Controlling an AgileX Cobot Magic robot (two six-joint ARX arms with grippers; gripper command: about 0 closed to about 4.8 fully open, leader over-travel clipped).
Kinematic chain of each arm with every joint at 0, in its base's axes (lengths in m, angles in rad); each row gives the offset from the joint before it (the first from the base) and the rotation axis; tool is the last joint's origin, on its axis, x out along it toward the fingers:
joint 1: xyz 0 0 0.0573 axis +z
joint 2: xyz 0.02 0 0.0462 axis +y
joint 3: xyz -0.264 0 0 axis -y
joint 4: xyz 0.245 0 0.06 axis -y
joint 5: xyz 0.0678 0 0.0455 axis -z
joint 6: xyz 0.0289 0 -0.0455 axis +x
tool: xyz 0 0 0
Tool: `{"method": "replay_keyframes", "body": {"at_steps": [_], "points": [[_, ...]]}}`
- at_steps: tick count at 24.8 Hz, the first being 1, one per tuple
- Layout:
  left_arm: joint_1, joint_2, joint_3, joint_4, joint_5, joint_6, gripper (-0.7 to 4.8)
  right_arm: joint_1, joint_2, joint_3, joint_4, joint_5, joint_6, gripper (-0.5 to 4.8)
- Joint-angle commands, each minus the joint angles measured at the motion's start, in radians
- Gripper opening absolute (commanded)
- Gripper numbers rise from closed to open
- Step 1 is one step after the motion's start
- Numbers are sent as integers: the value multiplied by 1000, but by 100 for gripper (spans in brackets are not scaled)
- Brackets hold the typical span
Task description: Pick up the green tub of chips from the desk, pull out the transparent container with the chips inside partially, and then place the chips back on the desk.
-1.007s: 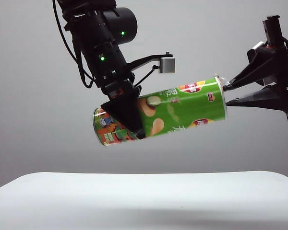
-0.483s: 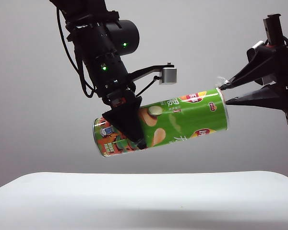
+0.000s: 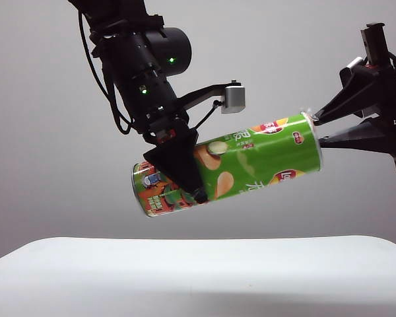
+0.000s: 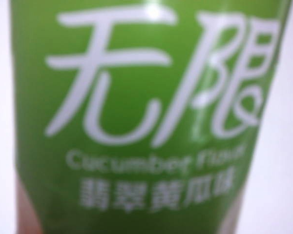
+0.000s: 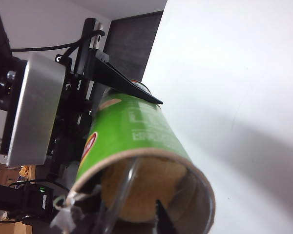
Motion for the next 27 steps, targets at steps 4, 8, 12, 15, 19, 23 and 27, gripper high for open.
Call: {"method": "replay_keyframes", "body": {"at_steps": [4,8,12,15,19,23,27], "points": [[-29,-6,6,29,14,5,208,0,-4,3,36,-2,18,125],[-41,-7,6,68,13,-2,208,2,-4,4,35,-5,20,125],[-41,-7,6,76,13,-2,208,2,-4,4,28,-6,19,126],[-44,-7,6,75,18,-5,208,2,-4,4,28,-5,19,125],[-50,-7,6,86,19,-6,208,3,-4,4,28,-6,19,86],[-60,-7,6,95,18,-6,208,3,-4,4,28,-5,11,-8],[-60,-7,6,93,10,-6,208,1,-4,4,29,2,-3,-8]]}}
